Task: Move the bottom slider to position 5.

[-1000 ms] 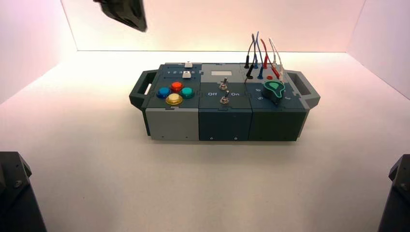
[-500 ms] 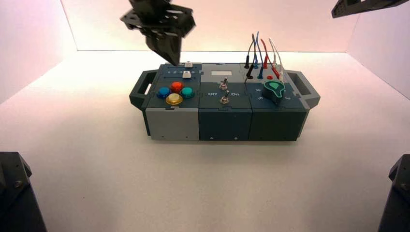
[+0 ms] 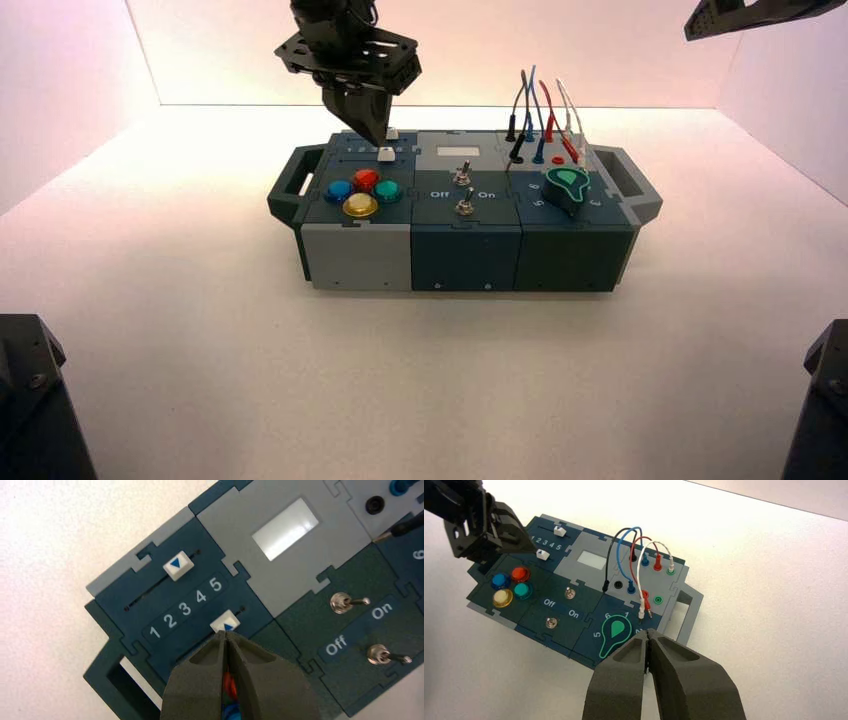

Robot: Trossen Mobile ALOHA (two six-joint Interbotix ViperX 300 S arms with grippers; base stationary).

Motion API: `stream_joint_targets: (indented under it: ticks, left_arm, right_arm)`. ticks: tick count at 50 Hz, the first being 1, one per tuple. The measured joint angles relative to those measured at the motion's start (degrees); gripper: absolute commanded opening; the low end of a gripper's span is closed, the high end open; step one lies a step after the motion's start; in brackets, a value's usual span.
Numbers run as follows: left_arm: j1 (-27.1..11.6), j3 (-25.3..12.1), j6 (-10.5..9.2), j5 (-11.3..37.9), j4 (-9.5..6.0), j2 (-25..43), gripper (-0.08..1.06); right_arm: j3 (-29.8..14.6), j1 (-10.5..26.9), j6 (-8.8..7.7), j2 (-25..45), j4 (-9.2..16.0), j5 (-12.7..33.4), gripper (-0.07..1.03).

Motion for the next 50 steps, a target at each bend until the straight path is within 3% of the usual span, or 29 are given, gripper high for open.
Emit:
stream_joint_targets:
  ticks: [20, 38, 50]
  left_arm:
    - [4.1, -0.4, 1.67, 0.7, 0.18, 1.0, -0.03]
    - [3.7, -0.5, 1.85, 1.1, 0.09, 1.0, -0.03]
    - [0.9, -1.8, 1.85, 1.1, -0.09, 2.0, -0.03]
  right_arm:
    - [0.0, -0.1, 0.09, -0.1, 0.1, 0.0, -0.02]
    - [0.0, -0.1, 0.09, -0.3, 0.0, 0.0, -0.02]
    - [0.0, -0.1, 0.09, -0.6, 0.0, 0.0, -0.02]
